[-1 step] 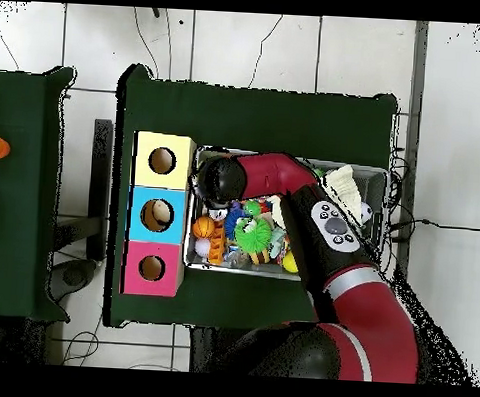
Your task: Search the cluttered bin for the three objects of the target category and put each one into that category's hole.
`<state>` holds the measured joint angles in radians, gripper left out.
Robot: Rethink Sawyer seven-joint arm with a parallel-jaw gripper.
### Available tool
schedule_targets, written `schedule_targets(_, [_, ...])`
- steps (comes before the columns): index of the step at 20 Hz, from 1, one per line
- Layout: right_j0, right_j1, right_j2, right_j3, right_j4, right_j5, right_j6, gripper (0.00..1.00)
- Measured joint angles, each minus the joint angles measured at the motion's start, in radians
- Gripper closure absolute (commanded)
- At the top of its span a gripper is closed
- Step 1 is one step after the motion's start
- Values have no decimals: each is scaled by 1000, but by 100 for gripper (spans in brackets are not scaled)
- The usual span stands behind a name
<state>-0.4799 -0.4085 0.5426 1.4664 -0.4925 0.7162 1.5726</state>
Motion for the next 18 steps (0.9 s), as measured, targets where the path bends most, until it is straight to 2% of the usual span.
schedule_targets(8, [13, -15, -3, -7, 1, 42, 0, 100])
schedule_targets(13, [17, -83, -3, 6, 8, 122, 0, 100])
schedule_targets(14, [19, -121, -3, 11, 9, 157, 0, 100])
schedule_targets(18, [23, -189, -3, 18, 9, 200, 0, 100])
